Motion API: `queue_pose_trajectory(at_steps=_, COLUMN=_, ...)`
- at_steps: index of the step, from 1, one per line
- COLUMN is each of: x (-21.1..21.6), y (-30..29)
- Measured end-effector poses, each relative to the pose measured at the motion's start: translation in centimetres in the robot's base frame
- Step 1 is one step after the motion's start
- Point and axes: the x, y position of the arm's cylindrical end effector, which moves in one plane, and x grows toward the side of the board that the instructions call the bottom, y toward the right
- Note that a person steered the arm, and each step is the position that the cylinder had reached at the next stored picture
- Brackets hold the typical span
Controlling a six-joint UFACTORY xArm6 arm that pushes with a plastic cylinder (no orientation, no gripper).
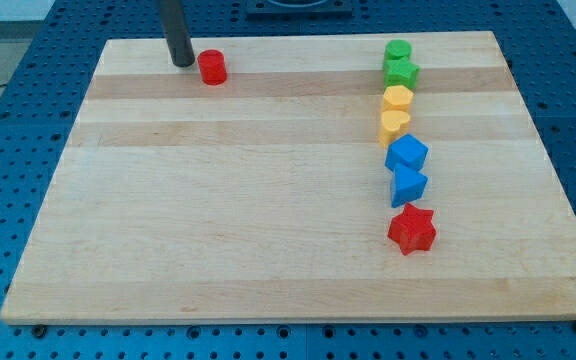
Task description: Push the red circle close to the red star
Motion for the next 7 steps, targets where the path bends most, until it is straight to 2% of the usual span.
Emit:
queue_pose_trajectory(at_steps=2, x=12.4, y=13.5)
queue_pose_trajectory(at_steps=3, x=8.8, y=15.9)
queue_pose_trajectory(at_steps=4, x=11.4, y=17.5)
queue_pose_trajectory(at_steps=6, x=26.7, y=21.9)
queue_pose_trajectory(at_steps=7, x=31.0, y=25.1)
